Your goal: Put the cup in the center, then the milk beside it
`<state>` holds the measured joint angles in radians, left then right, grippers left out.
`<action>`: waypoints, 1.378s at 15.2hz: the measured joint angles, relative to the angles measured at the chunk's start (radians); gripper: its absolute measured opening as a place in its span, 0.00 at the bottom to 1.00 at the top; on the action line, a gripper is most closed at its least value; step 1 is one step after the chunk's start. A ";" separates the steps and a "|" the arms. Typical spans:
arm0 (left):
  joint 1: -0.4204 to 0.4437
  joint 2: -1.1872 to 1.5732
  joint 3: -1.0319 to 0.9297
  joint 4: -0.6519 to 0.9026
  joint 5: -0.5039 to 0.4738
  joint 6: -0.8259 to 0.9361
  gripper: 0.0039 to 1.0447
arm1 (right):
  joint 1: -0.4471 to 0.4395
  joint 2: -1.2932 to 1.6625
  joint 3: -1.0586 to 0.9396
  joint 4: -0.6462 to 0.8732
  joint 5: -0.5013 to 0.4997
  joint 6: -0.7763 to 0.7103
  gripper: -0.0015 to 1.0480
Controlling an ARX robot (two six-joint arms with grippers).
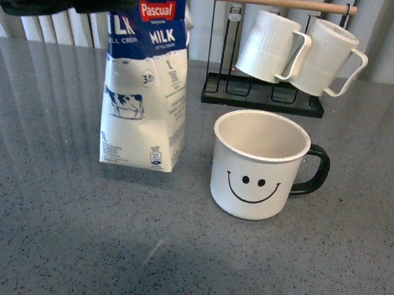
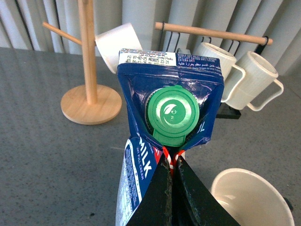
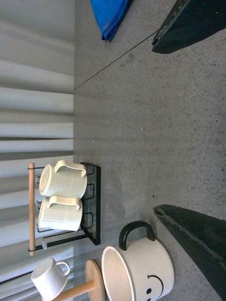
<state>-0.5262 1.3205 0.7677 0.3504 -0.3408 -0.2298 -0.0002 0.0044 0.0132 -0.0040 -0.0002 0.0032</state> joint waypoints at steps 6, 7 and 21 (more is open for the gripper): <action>-0.077 0.097 -0.031 0.124 -0.050 -0.025 0.02 | 0.000 0.000 0.000 0.000 0.000 0.000 0.94; -0.086 0.108 -0.038 0.143 -0.057 -0.026 0.02 | 0.000 0.000 0.000 0.000 0.000 0.000 0.94; -0.151 0.102 -0.059 0.160 -0.149 -0.130 0.60 | 0.000 0.000 0.000 0.000 0.000 0.000 0.94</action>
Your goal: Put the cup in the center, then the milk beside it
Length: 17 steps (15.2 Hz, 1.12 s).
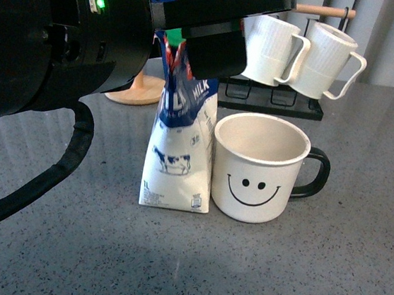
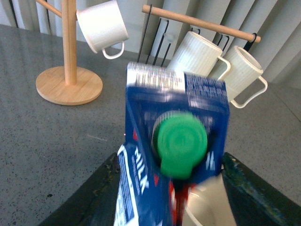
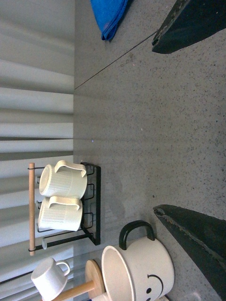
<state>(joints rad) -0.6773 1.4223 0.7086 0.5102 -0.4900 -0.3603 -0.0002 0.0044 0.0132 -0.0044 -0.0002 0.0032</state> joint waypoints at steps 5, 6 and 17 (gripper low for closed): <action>0.005 -0.043 -0.014 0.003 0.011 0.008 0.94 | 0.000 0.000 0.000 0.000 0.000 0.000 0.94; 0.006 -0.048 -0.014 0.011 0.018 0.016 0.94 | 0.000 0.000 0.000 0.000 0.000 0.000 0.94; 0.267 -0.445 -0.319 0.062 0.064 0.336 0.43 | 0.000 0.000 0.000 0.000 0.000 0.000 0.94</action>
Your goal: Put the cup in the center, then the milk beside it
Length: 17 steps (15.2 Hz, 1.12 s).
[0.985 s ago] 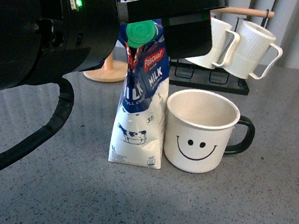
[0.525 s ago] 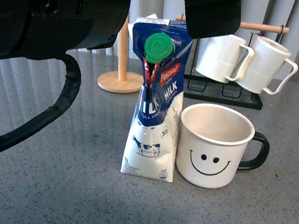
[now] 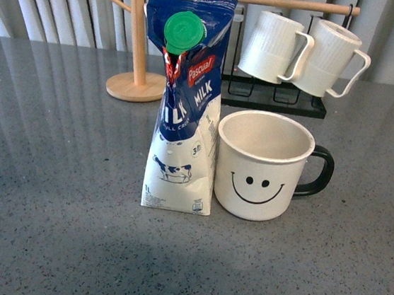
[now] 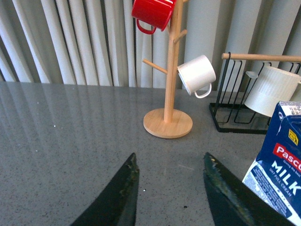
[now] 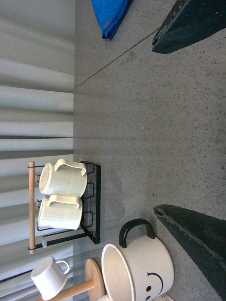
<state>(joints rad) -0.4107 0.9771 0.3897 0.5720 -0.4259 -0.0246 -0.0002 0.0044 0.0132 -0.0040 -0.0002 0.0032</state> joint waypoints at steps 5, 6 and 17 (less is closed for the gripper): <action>0.170 -0.216 -0.197 -0.017 0.180 0.008 0.01 | 0.000 0.000 0.000 0.000 0.000 0.000 0.94; 0.225 -0.297 -0.245 -0.041 0.235 0.008 0.01 | 0.000 0.000 0.000 0.000 0.000 0.000 0.94; 0.410 -0.626 -0.376 -0.223 0.426 0.009 0.01 | 0.000 0.000 0.000 0.000 0.000 0.000 0.94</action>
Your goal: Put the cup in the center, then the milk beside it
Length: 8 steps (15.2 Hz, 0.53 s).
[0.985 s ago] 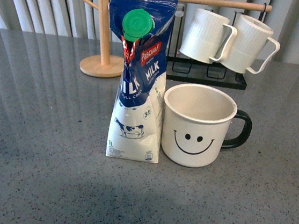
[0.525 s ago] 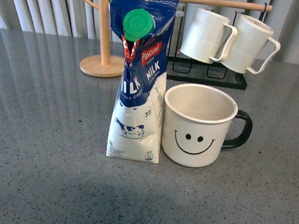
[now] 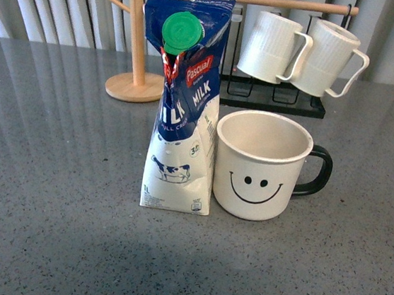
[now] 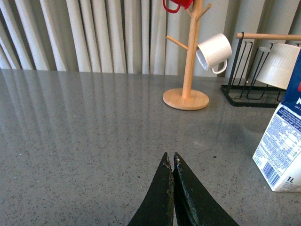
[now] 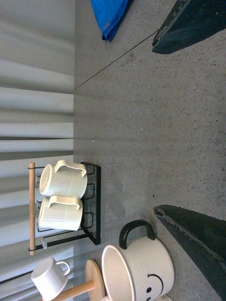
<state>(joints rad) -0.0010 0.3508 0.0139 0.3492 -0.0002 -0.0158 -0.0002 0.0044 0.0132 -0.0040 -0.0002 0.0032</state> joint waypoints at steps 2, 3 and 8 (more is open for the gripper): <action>0.000 -0.056 0.000 -0.051 0.000 0.000 0.01 | 0.000 0.000 0.000 0.000 0.000 0.000 0.94; 0.000 -0.077 0.000 -0.074 0.000 0.000 0.01 | 0.000 0.000 0.000 0.000 0.000 0.000 0.94; 0.000 -0.167 0.000 -0.168 0.000 0.000 0.01 | 0.000 0.000 0.000 0.000 0.000 0.000 0.94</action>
<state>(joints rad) -0.0010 0.1837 0.0139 0.1814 -0.0002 -0.0158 -0.0002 0.0044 0.0132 -0.0044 -0.0002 0.0032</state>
